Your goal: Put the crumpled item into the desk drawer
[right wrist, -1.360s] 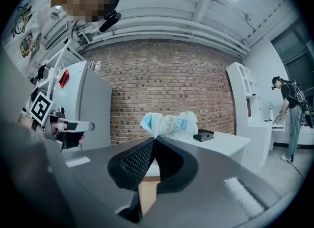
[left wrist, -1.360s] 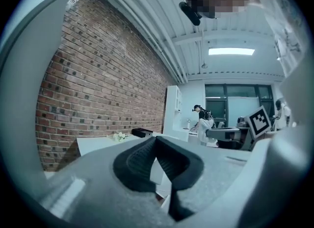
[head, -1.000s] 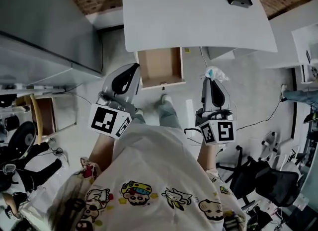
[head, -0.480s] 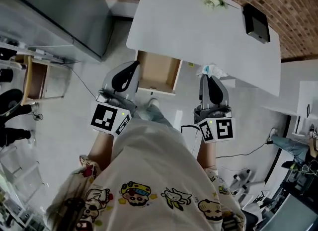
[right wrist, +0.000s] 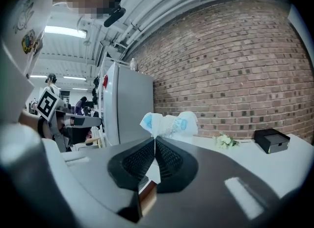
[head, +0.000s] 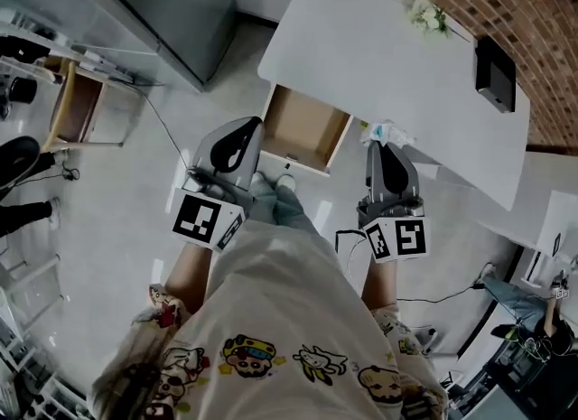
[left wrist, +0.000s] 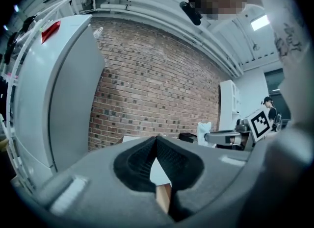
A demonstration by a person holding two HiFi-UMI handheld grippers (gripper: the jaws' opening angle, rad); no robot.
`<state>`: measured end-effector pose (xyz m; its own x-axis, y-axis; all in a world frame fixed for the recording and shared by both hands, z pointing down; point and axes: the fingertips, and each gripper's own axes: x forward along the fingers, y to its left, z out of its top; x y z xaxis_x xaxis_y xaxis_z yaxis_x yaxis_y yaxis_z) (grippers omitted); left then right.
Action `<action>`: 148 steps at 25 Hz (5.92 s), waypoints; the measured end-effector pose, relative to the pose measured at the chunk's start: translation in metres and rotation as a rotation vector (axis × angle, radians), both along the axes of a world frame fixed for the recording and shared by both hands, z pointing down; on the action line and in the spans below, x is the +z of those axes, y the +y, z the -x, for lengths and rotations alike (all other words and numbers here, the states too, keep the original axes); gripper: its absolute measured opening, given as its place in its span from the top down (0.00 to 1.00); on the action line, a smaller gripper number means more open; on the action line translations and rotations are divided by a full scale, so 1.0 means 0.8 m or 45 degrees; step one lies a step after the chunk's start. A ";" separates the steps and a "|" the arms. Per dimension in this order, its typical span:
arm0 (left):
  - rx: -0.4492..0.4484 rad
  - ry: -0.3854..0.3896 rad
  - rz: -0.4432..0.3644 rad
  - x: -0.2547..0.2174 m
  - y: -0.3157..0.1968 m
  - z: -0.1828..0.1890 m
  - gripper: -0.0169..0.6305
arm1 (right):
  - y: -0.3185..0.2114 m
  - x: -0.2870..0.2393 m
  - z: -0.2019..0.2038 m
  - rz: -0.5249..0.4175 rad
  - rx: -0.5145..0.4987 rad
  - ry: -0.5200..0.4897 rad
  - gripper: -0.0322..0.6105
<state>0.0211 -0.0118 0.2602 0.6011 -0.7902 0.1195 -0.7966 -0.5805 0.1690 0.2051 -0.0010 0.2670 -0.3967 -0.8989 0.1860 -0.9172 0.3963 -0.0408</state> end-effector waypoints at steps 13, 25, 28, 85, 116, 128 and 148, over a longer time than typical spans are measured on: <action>-0.031 0.011 0.078 0.043 -0.011 0.035 0.98 | -0.023 0.065 0.054 0.134 -0.084 0.023 0.93; -0.030 -0.009 0.179 0.119 -0.010 0.045 0.98 | -0.033 0.153 0.092 0.262 -0.185 0.033 0.93; -0.049 -0.002 0.194 0.142 -0.011 0.049 0.98 | -0.034 0.185 0.101 0.300 -0.197 0.028 0.93; 0.068 -0.158 0.629 0.509 0.005 -0.003 0.98 | -0.051 0.697 0.097 1.058 -0.532 0.639 0.92; 0.036 -0.148 0.581 0.480 -0.007 0.007 0.98 | -0.042 0.685 0.093 1.119 -0.543 0.599 0.70; 0.071 -0.151 0.458 0.399 -0.044 0.001 0.98 | -0.061 0.563 0.090 0.917 -0.451 0.499 0.69; 0.199 -0.119 0.053 0.111 -0.047 -0.027 0.98 | -0.088 0.176 0.060 0.298 -0.245 0.352 0.74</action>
